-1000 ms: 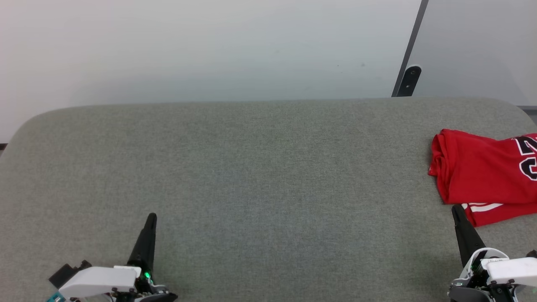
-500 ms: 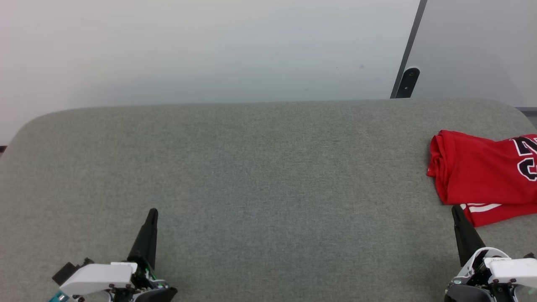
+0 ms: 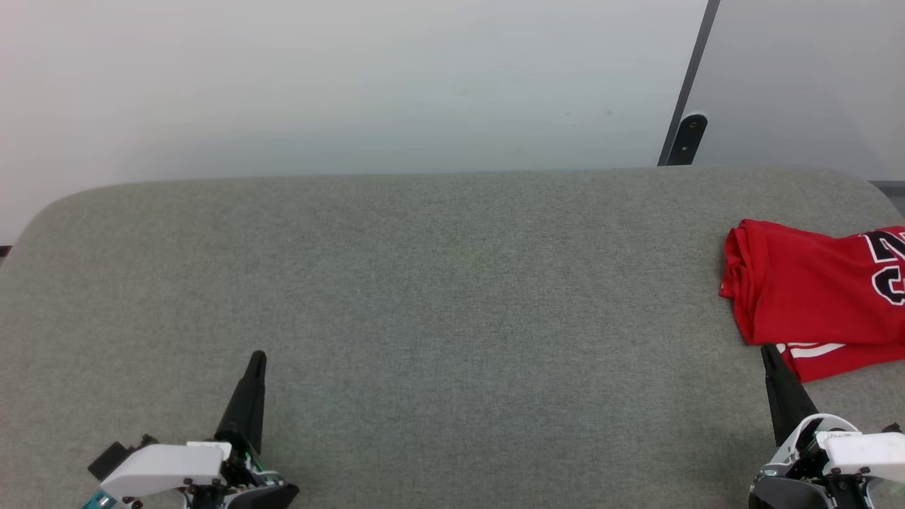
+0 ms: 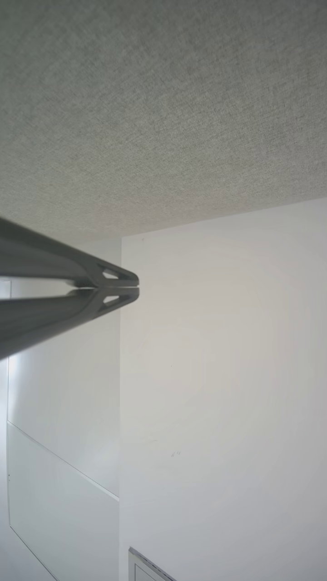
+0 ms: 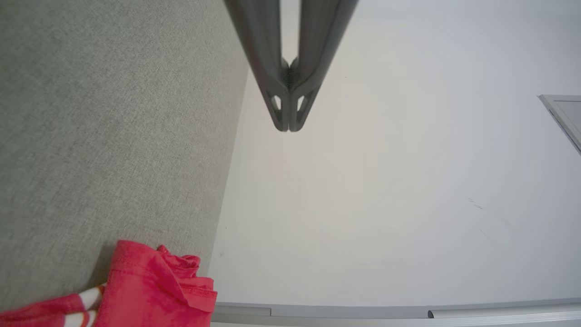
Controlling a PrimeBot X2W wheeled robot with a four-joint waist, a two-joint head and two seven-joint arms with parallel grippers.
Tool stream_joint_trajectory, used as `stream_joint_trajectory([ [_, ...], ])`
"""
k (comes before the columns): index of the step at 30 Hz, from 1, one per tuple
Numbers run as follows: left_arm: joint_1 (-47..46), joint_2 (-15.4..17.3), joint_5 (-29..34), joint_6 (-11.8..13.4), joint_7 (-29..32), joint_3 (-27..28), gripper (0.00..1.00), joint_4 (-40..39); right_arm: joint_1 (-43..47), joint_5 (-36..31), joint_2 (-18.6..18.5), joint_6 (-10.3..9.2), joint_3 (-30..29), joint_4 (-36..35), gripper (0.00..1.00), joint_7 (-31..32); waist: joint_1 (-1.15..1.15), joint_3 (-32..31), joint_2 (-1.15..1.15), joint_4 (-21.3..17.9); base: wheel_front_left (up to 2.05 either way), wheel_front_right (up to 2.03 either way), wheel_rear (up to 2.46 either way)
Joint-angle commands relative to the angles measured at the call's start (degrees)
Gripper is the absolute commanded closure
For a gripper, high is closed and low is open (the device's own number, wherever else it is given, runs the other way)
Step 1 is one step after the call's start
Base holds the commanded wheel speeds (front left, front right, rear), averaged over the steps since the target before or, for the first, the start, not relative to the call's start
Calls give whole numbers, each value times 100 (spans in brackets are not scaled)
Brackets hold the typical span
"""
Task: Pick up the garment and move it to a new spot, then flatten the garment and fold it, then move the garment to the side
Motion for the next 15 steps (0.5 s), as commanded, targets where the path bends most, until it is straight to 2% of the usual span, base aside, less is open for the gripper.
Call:
stream_joint_trajectory([
  [1, -63, -4, -12, -34, 16, 13, 100, 9, -19, 21, 20, -6, -2, 2, 100, -13, 0, 0, 0, 0, 0, 0, 0],
  [15, -62, -4, -14, -34, 13, 11, 100, 8, -19, 22, 19, -6, -2, 1, 100, -13, 0, 0, 0, 0, 0, 0, 0],
])
